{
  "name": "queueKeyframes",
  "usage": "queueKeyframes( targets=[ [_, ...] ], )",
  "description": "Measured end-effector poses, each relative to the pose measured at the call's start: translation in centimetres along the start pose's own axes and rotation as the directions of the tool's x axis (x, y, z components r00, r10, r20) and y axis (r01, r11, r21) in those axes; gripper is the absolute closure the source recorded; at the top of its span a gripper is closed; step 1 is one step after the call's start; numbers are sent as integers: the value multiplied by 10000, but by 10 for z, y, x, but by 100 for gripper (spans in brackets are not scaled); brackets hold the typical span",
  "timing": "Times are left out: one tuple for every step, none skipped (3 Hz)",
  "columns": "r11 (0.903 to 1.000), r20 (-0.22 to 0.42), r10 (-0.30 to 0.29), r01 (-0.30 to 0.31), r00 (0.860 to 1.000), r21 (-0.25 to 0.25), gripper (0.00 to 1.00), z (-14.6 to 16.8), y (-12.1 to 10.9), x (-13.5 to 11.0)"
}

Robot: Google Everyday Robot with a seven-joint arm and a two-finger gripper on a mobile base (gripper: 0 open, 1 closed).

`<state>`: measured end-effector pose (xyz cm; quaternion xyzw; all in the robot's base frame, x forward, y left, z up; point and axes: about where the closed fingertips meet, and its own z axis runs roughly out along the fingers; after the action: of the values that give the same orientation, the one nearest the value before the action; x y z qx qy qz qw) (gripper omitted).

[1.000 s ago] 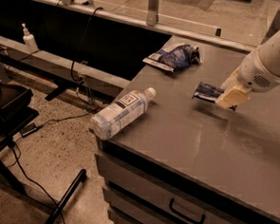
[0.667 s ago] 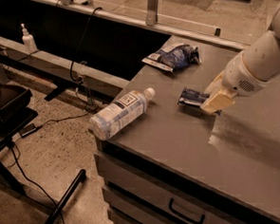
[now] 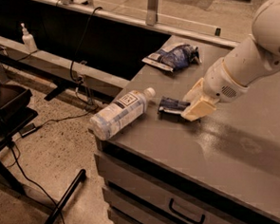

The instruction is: Move rxbar chocolate near blue plastic bottle

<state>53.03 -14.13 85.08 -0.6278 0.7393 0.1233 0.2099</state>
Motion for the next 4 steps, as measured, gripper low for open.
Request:
queueKeyframes(
  targets=[
    [10000, -39, 24, -24, 10000, 32, 75, 0, -1, 1],
    [10000, -45, 16, -16, 10000, 19, 53, 1, 0, 1],
    [10000, -48, 3, -3, 10000, -1, 29, 2, 0, 0],
    [10000, -51, -14, 14, 10000, -27, 1, 3, 1, -1]
  ],
)
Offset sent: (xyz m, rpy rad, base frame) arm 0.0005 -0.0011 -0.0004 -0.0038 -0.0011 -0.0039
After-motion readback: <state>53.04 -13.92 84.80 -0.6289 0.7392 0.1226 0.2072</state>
